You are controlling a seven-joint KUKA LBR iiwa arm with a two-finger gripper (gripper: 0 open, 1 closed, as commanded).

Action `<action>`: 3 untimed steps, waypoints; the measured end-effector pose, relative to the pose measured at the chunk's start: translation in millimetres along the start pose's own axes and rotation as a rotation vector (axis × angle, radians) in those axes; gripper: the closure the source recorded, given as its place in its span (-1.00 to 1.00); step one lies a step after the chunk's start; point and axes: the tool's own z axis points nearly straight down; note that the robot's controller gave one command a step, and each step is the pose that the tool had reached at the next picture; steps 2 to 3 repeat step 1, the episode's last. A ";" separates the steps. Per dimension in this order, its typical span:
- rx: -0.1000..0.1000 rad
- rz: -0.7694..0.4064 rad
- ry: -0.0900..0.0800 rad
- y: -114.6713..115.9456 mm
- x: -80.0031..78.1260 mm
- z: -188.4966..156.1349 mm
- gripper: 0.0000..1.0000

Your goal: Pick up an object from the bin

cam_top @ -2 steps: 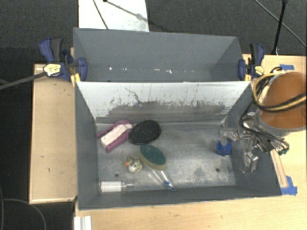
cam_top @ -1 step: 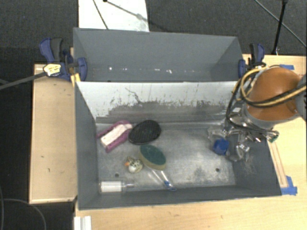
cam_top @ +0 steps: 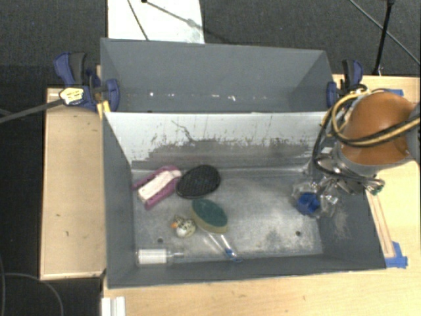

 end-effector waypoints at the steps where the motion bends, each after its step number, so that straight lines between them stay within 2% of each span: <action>1: 0.013 0.004 0.001 25.1 29.2 -154.9 1.00; 3: 0.013 0.004 0.001 25.1 29.2 -154.9 1.00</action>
Offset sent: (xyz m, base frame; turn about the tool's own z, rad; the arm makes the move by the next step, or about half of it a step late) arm -0.0403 -0.0023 0.1497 -0.0036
